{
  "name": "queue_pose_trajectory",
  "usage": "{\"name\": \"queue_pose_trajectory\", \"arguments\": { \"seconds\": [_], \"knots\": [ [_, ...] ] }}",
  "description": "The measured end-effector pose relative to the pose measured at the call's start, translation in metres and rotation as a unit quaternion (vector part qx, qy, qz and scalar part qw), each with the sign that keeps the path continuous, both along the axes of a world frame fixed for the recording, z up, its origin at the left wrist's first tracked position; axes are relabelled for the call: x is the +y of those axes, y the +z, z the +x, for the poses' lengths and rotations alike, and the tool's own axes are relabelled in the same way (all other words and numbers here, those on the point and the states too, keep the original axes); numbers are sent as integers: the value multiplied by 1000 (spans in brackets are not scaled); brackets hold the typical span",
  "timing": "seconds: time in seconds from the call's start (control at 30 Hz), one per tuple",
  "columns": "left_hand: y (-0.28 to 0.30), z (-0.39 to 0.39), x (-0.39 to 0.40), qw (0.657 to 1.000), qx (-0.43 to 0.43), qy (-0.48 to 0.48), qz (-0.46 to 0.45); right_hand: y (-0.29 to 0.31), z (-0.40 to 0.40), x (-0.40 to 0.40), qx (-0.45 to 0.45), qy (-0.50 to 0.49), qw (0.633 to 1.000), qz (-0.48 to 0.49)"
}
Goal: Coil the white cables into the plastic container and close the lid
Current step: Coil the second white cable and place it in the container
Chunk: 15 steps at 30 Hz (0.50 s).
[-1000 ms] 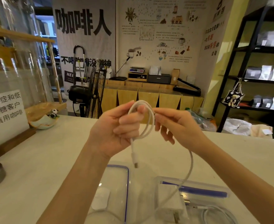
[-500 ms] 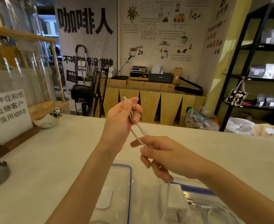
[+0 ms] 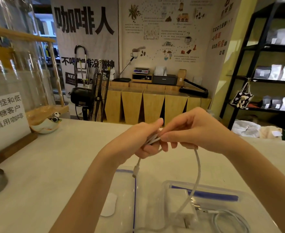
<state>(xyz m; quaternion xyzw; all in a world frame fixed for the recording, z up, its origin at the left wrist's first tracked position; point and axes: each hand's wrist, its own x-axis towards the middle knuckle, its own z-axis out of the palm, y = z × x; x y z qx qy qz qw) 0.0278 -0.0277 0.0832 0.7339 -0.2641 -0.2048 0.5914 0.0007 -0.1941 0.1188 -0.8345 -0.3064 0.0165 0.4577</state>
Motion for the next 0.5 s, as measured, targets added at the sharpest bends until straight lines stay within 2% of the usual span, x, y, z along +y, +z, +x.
{"name": "queue_pose_trajectory", "arguments": {
  "seconds": [0.1, 0.2, 0.33, 0.43, 0.5],
  "knots": [
    [0, 3, 10, 994, 74, -80, -21, -5, 4, 3, -27, 14, 997, 69],
    [-1, 6, 15, 967, 143, -202, -51, -8, 11, 3, -1, 29, 994, 101],
    [2, 10, 21, 882, 209, -351, -237, -15, 16, 3, 78, 75, 980, 170],
    [7, 11, 25, 795, 279, -351, -409, -30, 15, 10, 161, 55, 957, 237],
    [6, 13, 28, 758, 290, -307, -498, -44, 11, 16, 205, 28, 949, 236]
  ]
}}
